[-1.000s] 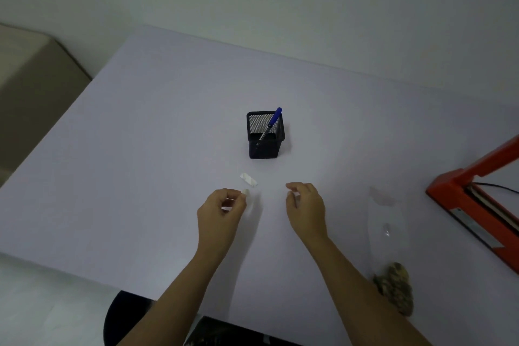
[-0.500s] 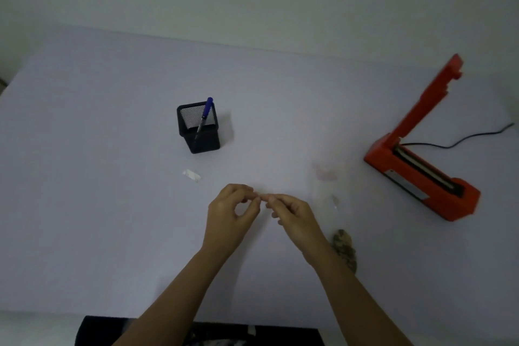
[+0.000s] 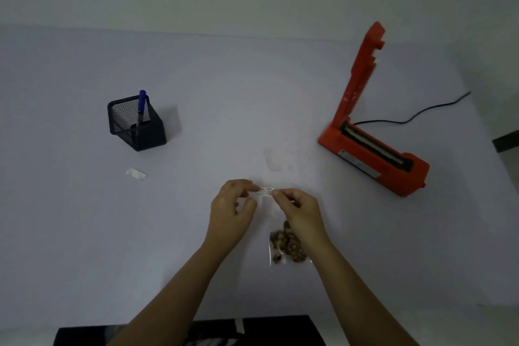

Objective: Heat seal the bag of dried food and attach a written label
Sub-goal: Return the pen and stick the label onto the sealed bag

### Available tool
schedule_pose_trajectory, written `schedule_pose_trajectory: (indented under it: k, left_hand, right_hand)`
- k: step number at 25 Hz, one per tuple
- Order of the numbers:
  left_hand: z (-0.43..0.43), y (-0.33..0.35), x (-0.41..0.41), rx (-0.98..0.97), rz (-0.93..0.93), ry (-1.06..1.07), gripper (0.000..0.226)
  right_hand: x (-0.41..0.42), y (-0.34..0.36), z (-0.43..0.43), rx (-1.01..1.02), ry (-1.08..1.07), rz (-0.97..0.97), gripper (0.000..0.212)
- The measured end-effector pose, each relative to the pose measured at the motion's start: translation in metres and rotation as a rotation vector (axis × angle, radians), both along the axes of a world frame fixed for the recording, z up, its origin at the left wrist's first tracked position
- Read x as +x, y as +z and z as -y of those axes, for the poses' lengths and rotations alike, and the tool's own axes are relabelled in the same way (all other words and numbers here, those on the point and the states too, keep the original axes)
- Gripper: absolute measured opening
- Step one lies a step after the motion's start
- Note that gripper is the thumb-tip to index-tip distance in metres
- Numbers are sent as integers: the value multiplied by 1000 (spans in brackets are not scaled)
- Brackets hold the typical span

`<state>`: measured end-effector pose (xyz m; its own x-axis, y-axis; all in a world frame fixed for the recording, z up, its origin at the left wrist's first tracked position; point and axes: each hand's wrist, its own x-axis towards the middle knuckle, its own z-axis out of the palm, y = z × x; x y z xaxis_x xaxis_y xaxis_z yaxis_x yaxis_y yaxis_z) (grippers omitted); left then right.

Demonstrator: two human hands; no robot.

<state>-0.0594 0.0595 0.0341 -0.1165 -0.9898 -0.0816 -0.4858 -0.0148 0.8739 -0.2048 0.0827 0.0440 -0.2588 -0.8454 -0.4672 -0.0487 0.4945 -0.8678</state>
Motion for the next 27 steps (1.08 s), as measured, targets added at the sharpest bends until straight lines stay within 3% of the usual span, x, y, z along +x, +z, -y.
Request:
schedule_pose_trajectory:
  k: [3,8,18,27]
  left_hand:
    - [12,-3,-18,254,-97,71,17]
    - [31,-17,-41,335,-147,84,8]
    - [52,-43,-63,318,144,118,12]
    - [52,-48,-65,297,187,126,8]
  right_hand:
    - [-22,-6,7,-2,-35,-18,5]
    - [-50,-24,26,-10,-3,-98,4]
    - [-59,-52,42,43,197,-599,16]
    - [-58,-52,44,26,218,-701,16]
